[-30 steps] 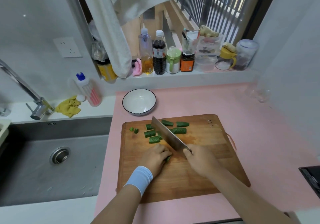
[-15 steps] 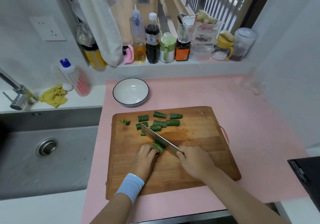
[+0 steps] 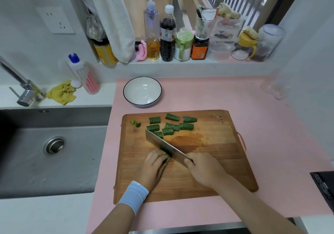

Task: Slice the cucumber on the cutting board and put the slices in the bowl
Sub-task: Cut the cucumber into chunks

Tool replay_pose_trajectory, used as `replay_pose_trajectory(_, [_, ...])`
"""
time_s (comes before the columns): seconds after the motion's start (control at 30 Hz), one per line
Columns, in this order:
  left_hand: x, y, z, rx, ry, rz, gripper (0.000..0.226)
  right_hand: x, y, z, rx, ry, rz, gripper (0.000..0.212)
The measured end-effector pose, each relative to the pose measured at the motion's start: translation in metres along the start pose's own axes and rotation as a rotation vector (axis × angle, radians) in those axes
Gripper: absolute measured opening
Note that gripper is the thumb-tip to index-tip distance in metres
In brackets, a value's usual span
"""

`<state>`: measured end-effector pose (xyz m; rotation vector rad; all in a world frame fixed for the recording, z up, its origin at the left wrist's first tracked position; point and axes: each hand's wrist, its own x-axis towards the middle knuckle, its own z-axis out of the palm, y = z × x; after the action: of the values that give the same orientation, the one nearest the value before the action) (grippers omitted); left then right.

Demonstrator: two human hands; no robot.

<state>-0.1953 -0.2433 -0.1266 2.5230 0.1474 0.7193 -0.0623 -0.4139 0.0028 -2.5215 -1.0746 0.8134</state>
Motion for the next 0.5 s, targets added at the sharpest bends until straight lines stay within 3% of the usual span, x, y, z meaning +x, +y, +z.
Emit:
replay_pose_trajectory(0.23, [0.006, 0.010, 0.004, 0.069, -0.003, -0.034, 0.041, 0.000, 0.003, -0.013, 0.000, 0.029, -0.022, 0.026])
replay_pose_trajectory(0.5, [0.009, 0.009, 0.002, 0.035, -0.030, -0.081, 0.024, -0.003, -0.010, -0.017, -0.019, 0.066, -0.025, 0.025])
